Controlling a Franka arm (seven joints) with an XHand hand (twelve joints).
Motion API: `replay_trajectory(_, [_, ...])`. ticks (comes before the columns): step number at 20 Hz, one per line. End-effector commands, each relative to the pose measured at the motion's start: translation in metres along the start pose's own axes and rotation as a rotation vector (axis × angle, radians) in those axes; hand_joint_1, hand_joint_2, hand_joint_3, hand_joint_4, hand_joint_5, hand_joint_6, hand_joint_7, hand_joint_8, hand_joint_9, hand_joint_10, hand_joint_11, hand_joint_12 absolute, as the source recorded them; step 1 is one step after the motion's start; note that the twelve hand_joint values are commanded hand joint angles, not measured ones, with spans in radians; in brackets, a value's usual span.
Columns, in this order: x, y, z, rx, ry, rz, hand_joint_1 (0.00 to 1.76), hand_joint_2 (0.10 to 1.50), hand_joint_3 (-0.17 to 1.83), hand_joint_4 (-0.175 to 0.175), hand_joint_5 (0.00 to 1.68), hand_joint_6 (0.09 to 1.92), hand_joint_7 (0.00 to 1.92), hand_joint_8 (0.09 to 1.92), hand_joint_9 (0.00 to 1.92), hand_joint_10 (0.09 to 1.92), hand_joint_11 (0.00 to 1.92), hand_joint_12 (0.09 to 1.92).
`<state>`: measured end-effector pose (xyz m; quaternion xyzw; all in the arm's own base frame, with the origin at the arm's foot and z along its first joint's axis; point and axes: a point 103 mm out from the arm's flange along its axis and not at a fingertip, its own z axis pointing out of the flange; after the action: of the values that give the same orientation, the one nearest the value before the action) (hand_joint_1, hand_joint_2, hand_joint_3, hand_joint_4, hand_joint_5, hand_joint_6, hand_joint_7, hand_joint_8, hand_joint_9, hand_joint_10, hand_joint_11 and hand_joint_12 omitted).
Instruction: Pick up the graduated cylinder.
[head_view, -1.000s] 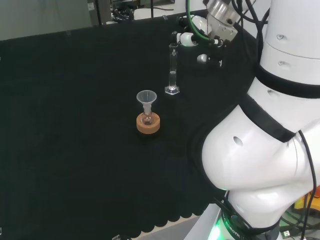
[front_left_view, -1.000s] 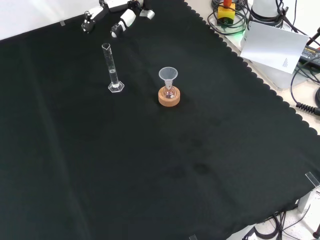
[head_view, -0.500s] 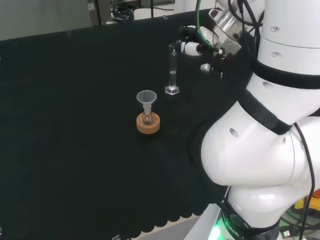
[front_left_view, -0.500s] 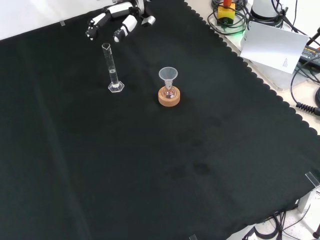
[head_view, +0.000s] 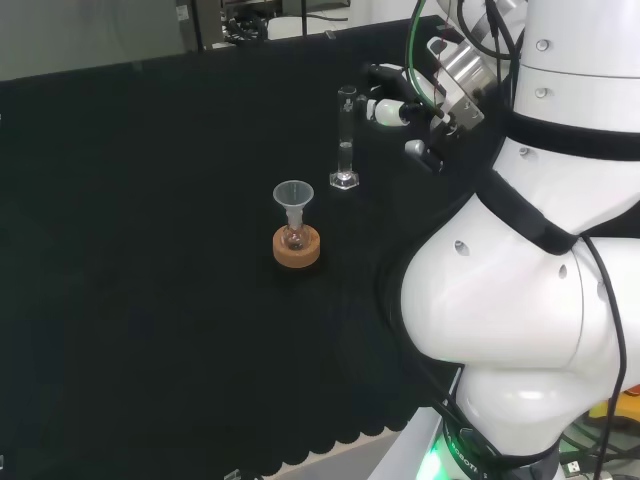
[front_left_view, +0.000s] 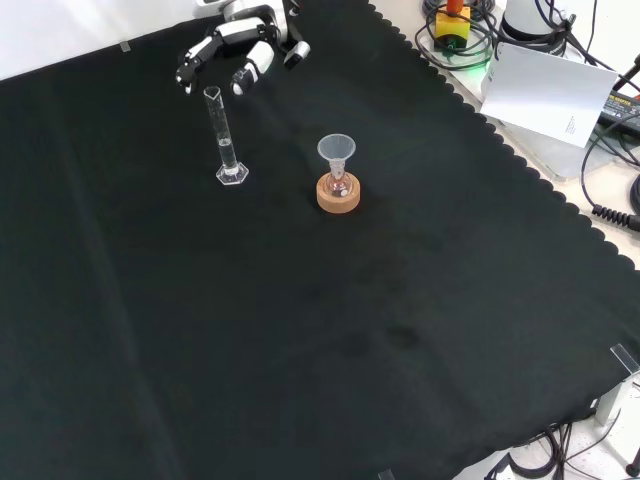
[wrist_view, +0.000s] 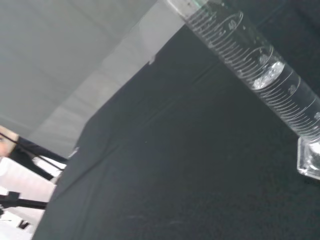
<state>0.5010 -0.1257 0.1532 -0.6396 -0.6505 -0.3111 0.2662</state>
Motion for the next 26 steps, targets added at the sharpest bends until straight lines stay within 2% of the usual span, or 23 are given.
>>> replay_trajectory(1, [-0.005,0.006,0.011,0.031,0.084,-0.060,0.91,1.02,-0.17,-0.031,0.48,0.09,0.30,0.65,0.48,0.62,0.17,1.37])
replay_trajectory(9, [-0.018,0.012,0.027,0.073,0.152,-0.106,0.95,1.00,-0.17,-0.031,0.49,0.09,0.34,0.63,0.52,0.59,0.19,1.35])
replay_trajectory(19, [-0.034,0.010,0.044,0.135,0.198,-0.140,0.98,1.00,-0.17,-0.032,0.50,0.09,0.37,0.62,0.55,0.56,0.24,1.34])
replay_trajectory(26, [-0.043,0.007,0.056,0.134,0.233,-0.150,1.01,1.00,-0.17,-0.032,0.52,0.09,0.38,0.61,0.57,0.55,0.27,1.33])
